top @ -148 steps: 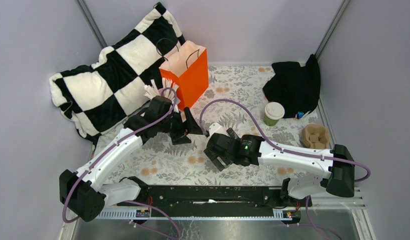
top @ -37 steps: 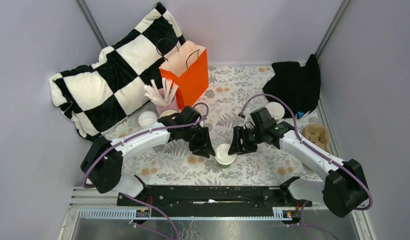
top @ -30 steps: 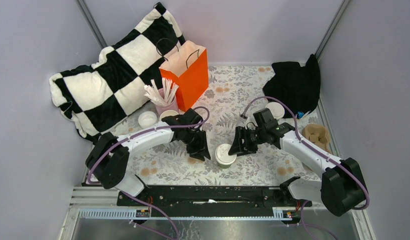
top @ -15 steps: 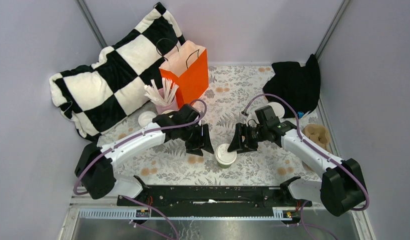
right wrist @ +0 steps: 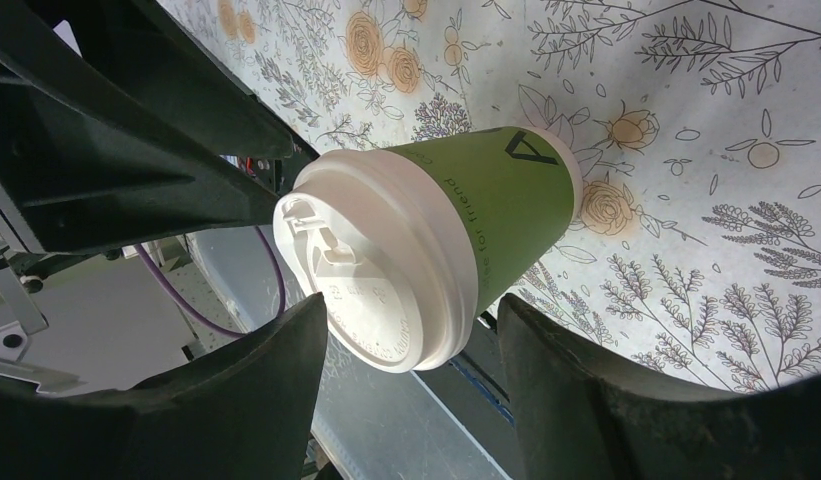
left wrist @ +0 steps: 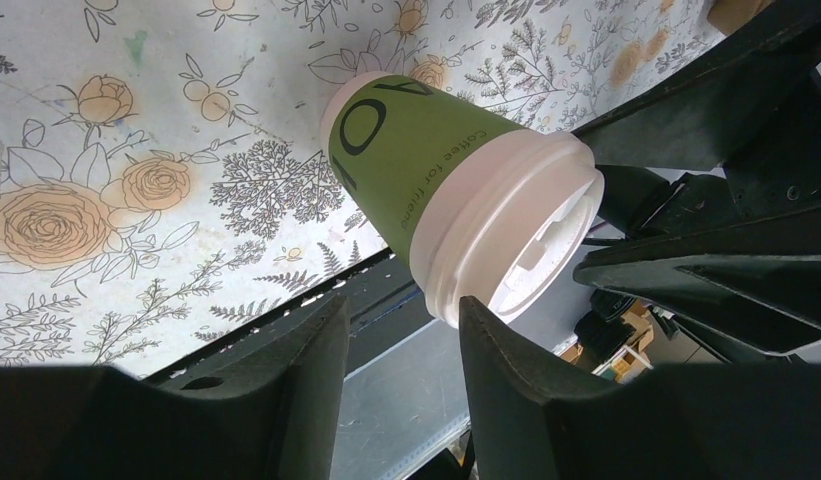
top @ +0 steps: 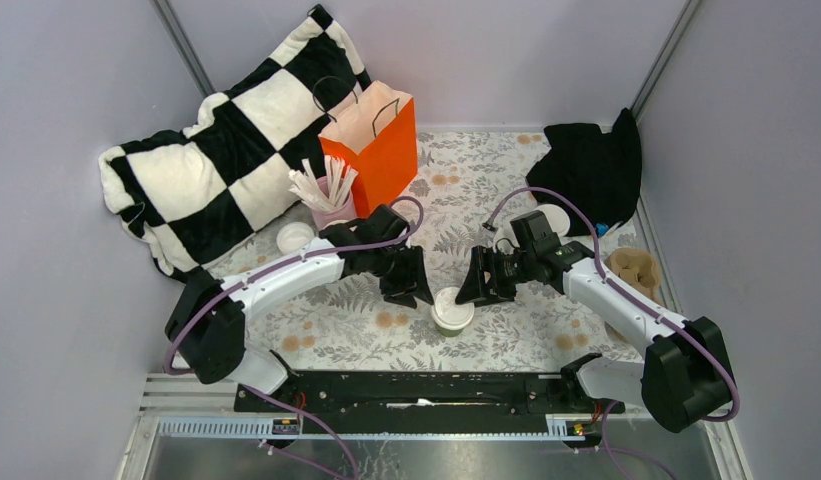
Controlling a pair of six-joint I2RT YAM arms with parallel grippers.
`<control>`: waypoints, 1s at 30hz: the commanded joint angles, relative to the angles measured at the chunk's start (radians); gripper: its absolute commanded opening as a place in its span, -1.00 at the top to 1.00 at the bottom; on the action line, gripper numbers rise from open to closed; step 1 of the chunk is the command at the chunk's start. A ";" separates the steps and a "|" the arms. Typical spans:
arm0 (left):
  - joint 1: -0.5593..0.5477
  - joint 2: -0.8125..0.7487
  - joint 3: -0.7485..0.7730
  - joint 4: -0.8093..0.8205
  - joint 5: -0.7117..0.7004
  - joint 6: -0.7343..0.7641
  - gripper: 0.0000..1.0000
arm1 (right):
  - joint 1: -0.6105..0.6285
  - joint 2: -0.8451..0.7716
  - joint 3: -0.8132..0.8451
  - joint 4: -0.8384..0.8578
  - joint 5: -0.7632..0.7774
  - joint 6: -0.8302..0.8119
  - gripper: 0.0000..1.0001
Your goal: Pack the takeout coffee
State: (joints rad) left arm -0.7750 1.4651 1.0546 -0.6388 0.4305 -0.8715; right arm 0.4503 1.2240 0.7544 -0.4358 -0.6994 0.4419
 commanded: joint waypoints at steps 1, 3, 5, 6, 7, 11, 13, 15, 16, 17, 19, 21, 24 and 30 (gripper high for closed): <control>0.003 0.007 0.036 0.037 0.022 0.003 0.03 | -0.005 0.001 0.033 -0.006 -0.022 -0.017 -0.38; 0.002 0.012 0.034 0.037 0.019 0.003 0.03 | -0.004 0.004 0.033 -0.004 -0.023 -0.017 -0.38; 0.002 0.019 0.033 0.037 0.018 0.005 0.03 | -0.004 0.007 0.031 -0.004 -0.026 -0.018 -0.38; 0.002 0.024 0.031 0.036 0.017 0.005 0.03 | -0.005 0.009 0.032 -0.003 -0.026 -0.018 -0.38; 0.002 0.028 0.030 0.031 0.012 0.006 0.03 | -0.005 0.010 0.032 -0.003 -0.026 -0.019 -0.38; 0.003 0.042 0.009 -0.005 -0.017 0.015 0.06 | -0.004 0.020 0.021 -0.001 -0.025 -0.020 -0.37; 0.001 0.054 -0.001 -0.023 -0.037 0.024 0.08 | -0.005 0.023 0.008 0.008 -0.023 -0.019 -0.37; 0.001 0.066 -0.012 -0.050 -0.061 0.036 0.11 | -0.004 0.030 -0.013 0.025 -0.024 -0.016 -0.37; -0.001 0.070 -0.019 -0.057 -0.071 0.040 0.12 | -0.006 0.035 -0.026 0.036 -0.027 -0.012 -0.36; -0.003 0.074 -0.027 -0.061 -0.082 0.043 0.12 | -0.007 0.041 -0.039 0.048 -0.031 -0.010 -0.36; -0.010 0.080 -0.043 -0.068 -0.103 0.047 0.14 | -0.014 0.054 -0.064 0.070 -0.042 -0.008 -0.36; -0.024 0.092 -0.053 -0.078 -0.125 0.054 0.15 | -0.028 0.061 -0.087 0.089 -0.052 -0.005 -0.35; -0.051 0.113 -0.059 -0.084 -0.146 0.058 0.15 | -0.044 0.061 -0.089 0.087 -0.059 -0.005 -0.35; -0.067 0.120 -0.027 -0.111 -0.179 0.063 0.16 | -0.045 -0.006 0.025 -0.023 -0.052 -0.013 -0.54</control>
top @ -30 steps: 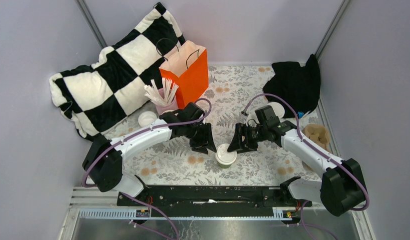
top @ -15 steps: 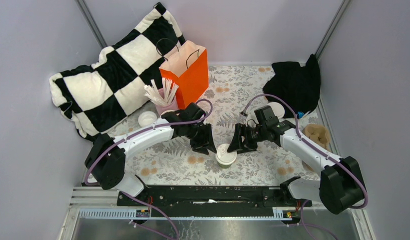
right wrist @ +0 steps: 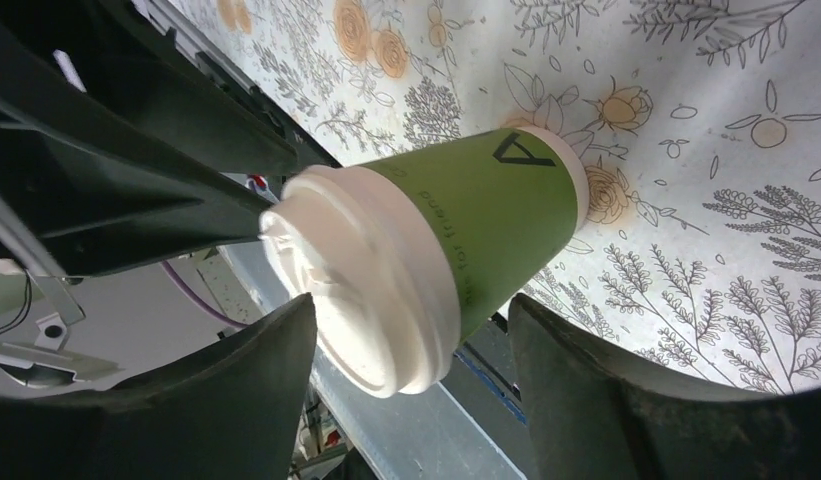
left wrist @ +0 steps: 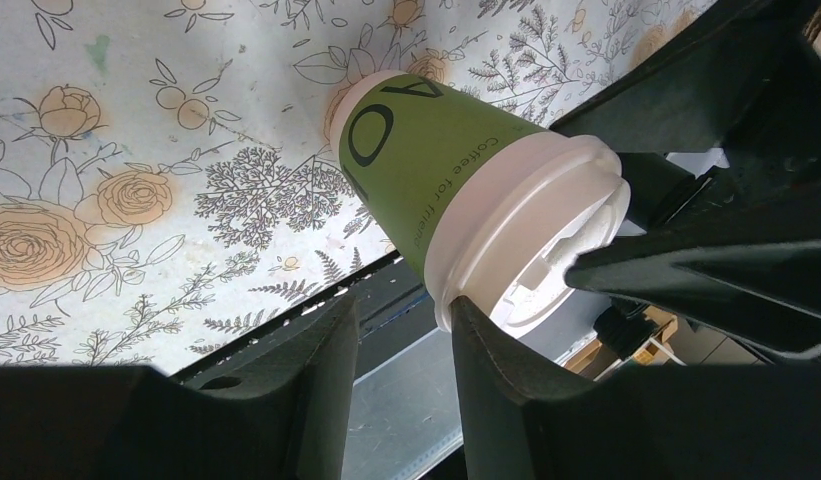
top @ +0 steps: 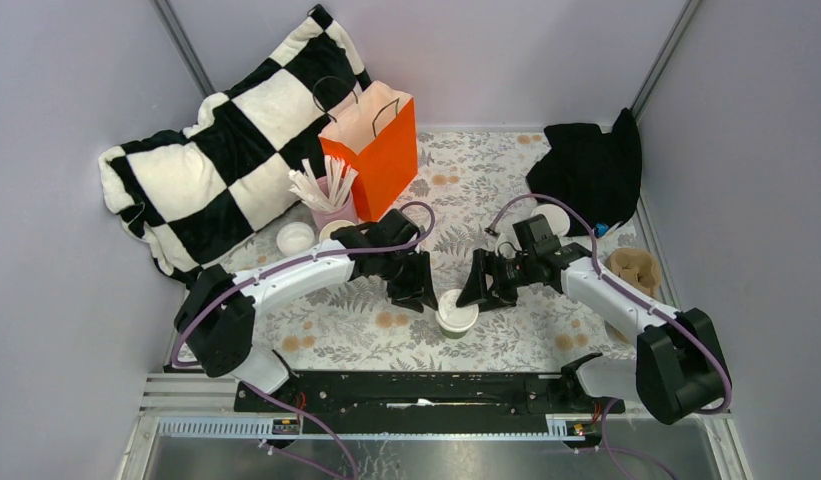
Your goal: Pack the takeout coffee
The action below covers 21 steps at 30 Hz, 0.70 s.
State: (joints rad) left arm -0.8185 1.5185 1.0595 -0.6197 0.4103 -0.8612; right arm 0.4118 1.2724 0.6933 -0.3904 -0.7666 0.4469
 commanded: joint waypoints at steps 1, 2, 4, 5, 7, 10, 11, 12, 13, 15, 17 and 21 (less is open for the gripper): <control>-0.025 0.067 -0.029 -0.130 -0.159 0.053 0.16 | -0.008 -0.071 0.097 -0.078 0.023 -0.012 -0.58; -0.025 0.066 -0.027 -0.130 -0.159 0.053 0.16 | -0.015 -0.085 0.103 -0.087 0.032 -0.006 -0.61; -0.024 0.065 -0.023 -0.135 -0.159 0.052 0.16 | -0.043 -0.109 0.100 -0.091 0.034 0.000 -0.63; -0.025 0.063 -0.019 -0.138 -0.159 0.053 0.16 | -0.060 -0.114 0.094 -0.093 0.030 0.002 -0.62; -0.024 0.061 -0.013 -0.142 -0.160 0.053 0.16 | -0.093 -0.118 0.077 -0.096 0.013 0.003 -0.55; -0.025 0.062 0.000 -0.156 -0.161 0.058 0.16 | -0.135 -0.127 0.055 -0.102 -0.005 0.003 -0.43; -0.025 0.060 0.005 -0.158 -0.160 0.060 0.16 | -0.150 -0.132 0.049 -0.107 -0.006 0.003 -0.38; -0.025 0.060 0.009 -0.160 -0.161 0.060 0.16 | -0.164 -0.138 0.041 -0.111 -0.006 0.004 -0.34; -0.025 0.060 0.012 -0.160 -0.162 0.060 0.16 | -0.177 -0.141 0.034 -0.115 -0.004 0.004 -0.29; -0.024 0.062 0.016 -0.161 -0.160 0.059 0.16 | -0.186 -0.138 0.026 -0.133 0.012 -0.018 -0.20; -0.024 0.065 0.017 -0.161 -0.159 0.059 0.16 | -0.186 -0.117 0.025 -0.161 0.019 -0.055 -0.14; -0.025 0.071 0.027 -0.160 -0.154 0.061 0.16 | -0.183 -0.081 0.024 -0.191 -0.008 -0.090 -0.08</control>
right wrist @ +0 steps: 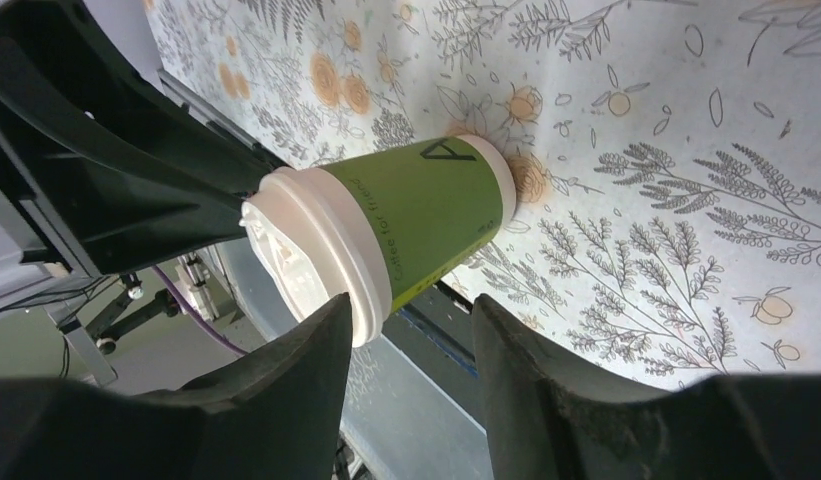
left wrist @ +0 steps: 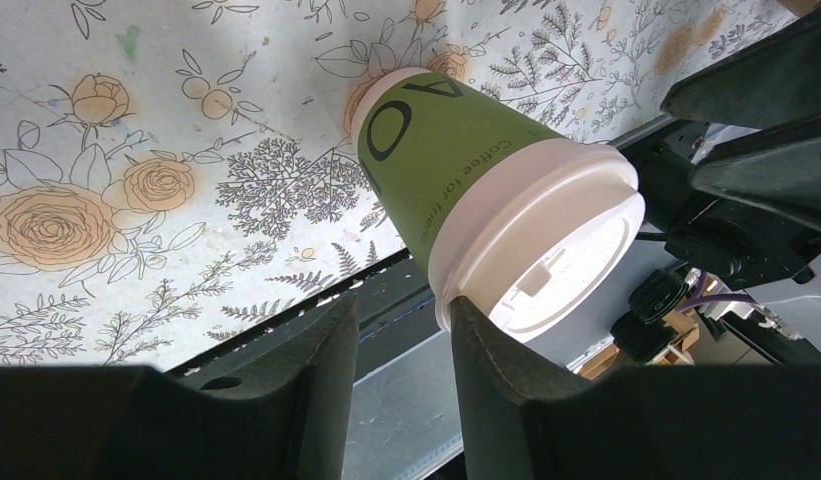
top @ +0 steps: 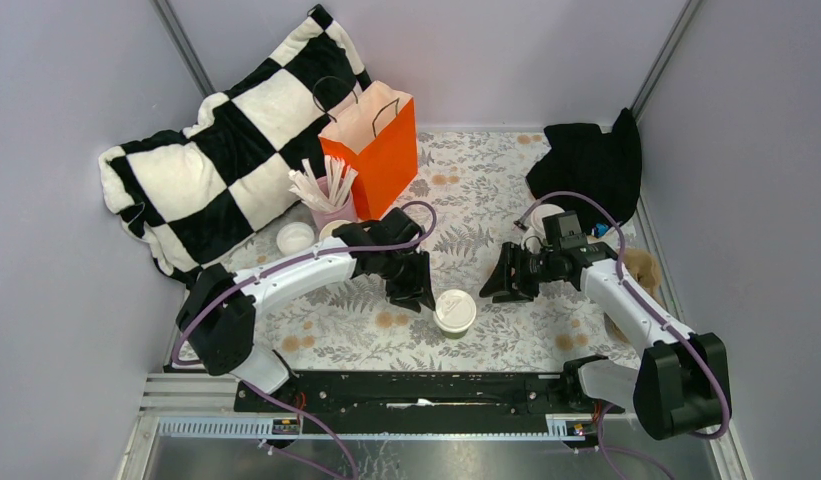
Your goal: Pack the takeout coffee
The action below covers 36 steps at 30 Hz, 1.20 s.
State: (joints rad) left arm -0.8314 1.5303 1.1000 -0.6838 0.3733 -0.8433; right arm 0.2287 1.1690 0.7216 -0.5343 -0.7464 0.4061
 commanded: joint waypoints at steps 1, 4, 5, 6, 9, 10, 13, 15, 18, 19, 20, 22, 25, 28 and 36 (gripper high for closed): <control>-0.011 0.061 -0.009 -0.096 -0.116 0.044 0.16 | 0.000 0.017 -0.011 -0.032 -0.045 -0.034 -0.08; -0.013 0.070 0.006 -0.096 -0.117 0.043 0.16 | 0.001 0.021 -0.019 -0.011 -0.070 -0.020 -0.08; -0.014 0.074 0.009 -0.097 -0.117 0.043 0.16 | 0.001 0.027 -0.021 -0.012 -0.070 -0.022 -0.08; -0.016 0.077 0.014 -0.096 -0.117 0.043 0.16 | 0.001 0.035 -0.023 -0.011 -0.075 -0.025 -0.08; -0.023 0.088 0.022 -0.097 -0.115 0.043 0.16 | 0.002 0.040 -0.035 0.007 -0.096 -0.013 -0.07; -0.024 0.091 0.025 -0.097 -0.115 0.043 0.16 | 0.003 0.040 -0.037 0.008 -0.096 -0.013 -0.06; -0.027 0.095 0.025 -0.096 -0.115 0.044 0.16 | 0.007 0.045 -0.039 0.003 -0.094 -0.018 -0.04; -0.028 0.096 0.025 -0.097 -0.114 0.043 0.16 | 0.010 0.047 -0.038 0.000 -0.087 -0.020 -0.02; -0.028 0.101 0.029 -0.097 -0.113 0.044 0.16 | 0.014 0.046 -0.038 0.003 -0.084 -0.020 0.02; -0.029 0.102 0.031 -0.096 -0.113 0.045 0.16 | 0.017 0.051 -0.037 0.003 -0.084 -0.020 0.04; -0.029 0.102 0.032 -0.097 -0.113 0.046 0.16 | 0.020 0.053 -0.037 0.005 -0.085 -0.019 0.05; -0.029 0.104 0.032 -0.096 -0.113 0.046 0.16 | 0.030 0.060 -0.036 0.008 -0.082 -0.020 0.06; -0.030 0.103 0.034 -0.097 -0.112 0.045 0.16 | 0.046 0.069 -0.034 0.007 -0.070 -0.021 0.06; -0.032 0.106 0.033 -0.096 -0.115 0.044 0.17 | 0.052 0.077 -0.040 0.000 -0.035 -0.023 0.06; -0.039 0.102 -0.014 -0.083 -0.122 0.035 0.17 | 0.052 0.090 -0.045 -0.061 0.194 0.010 0.18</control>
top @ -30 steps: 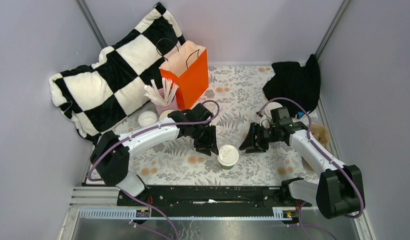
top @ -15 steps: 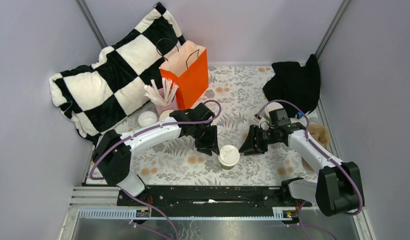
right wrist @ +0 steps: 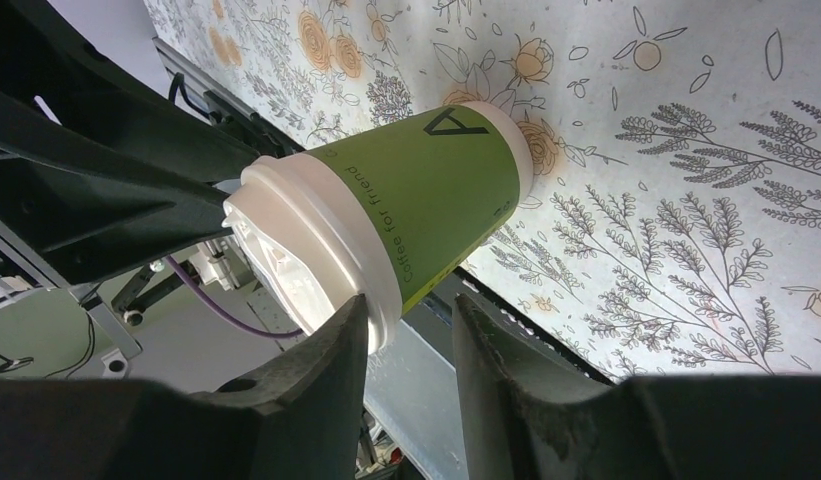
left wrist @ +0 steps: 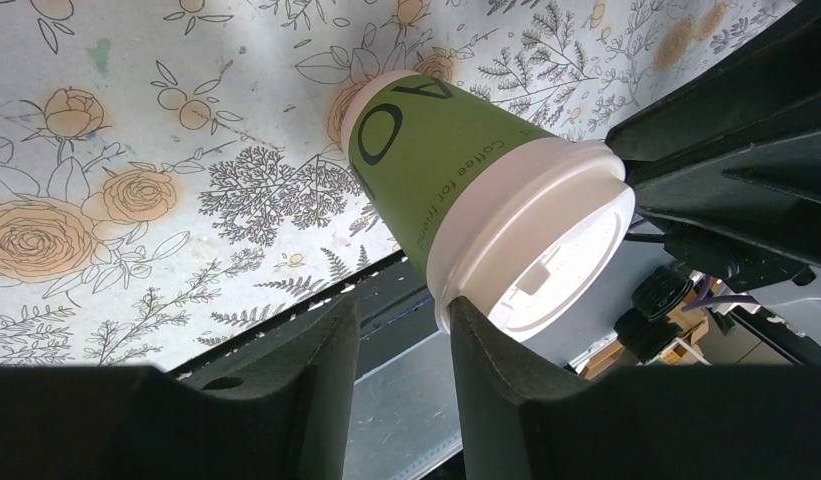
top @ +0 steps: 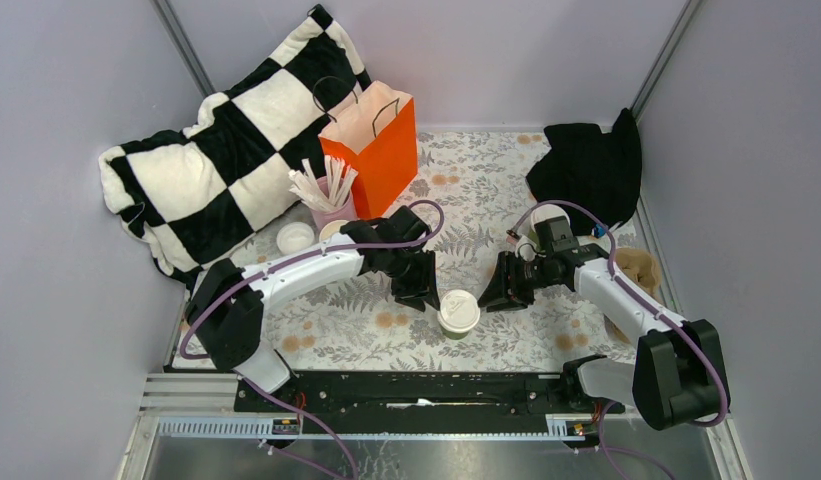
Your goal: Pack the takeout coffee
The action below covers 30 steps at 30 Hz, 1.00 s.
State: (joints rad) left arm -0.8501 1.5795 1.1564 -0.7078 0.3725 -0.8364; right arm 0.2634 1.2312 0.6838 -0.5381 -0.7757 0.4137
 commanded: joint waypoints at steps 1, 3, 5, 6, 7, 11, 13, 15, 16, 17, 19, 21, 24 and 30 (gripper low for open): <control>-0.021 0.048 -0.080 -0.059 -0.125 0.027 0.17 | 0.017 0.032 -0.004 -0.067 0.249 0.007 0.19; -0.022 0.040 -0.097 -0.059 -0.131 0.024 0.17 | 0.016 0.036 0.003 -0.084 0.284 0.016 0.20; -0.022 0.032 -0.110 -0.058 -0.135 0.023 0.18 | 0.016 0.031 0.006 -0.095 0.304 0.021 0.20; -0.023 0.031 -0.116 -0.058 -0.138 0.024 0.18 | 0.016 0.028 0.005 -0.098 0.308 0.021 0.20; -0.025 0.031 -0.120 -0.058 -0.142 0.025 0.18 | 0.015 0.025 0.007 -0.105 0.315 0.024 0.20; -0.029 0.033 -0.136 -0.042 -0.140 0.021 0.18 | 0.017 0.024 0.004 -0.097 0.306 0.022 0.21; -0.031 0.040 -0.125 -0.043 -0.138 0.024 0.18 | 0.017 0.025 0.006 -0.082 0.260 0.015 0.19; -0.032 0.039 -0.097 -0.056 -0.143 0.026 0.18 | 0.016 0.011 0.022 -0.071 0.227 0.012 0.15; -0.031 0.038 -0.078 -0.066 -0.147 0.028 0.18 | 0.016 0.001 0.042 -0.080 0.225 0.010 0.14; -0.032 0.037 -0.058 -0.078 -0.153 0.030 0.17 | 0.016 -0.006 0.066 -0.090 0.227 0.010 0.13; -0.032 0.036 -0.006 -0.103 -0.162 0.035 0.15 | 0.015 -0.016 0.113 -0.096 0.218 0.018 0.09; -0.031 0.036 0.036 -0.128 -0.173 0.039 0.11 | 0.016 -0.014 0.145 -0.102 0.213 0.019 0.06; -0.027 0.032 0.103 -0.165 -0.195 0.043 0.03 | 0.016 -0.007 0.194 -0.138 0.238 -0.015 -0.01; -0.022 0.022 0.188 -0.199 -0.202 0.045 -0.08 | 0.016 0.000 0.262 -0.187 0.213 -0.071 -0.20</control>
State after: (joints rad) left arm -0.8764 1.6005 1.2705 -0.8524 0.2279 -0.8116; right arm 0.2749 1.2282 0.8871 -0.6716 -0.5591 0.3992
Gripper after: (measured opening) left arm 0.526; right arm 0.551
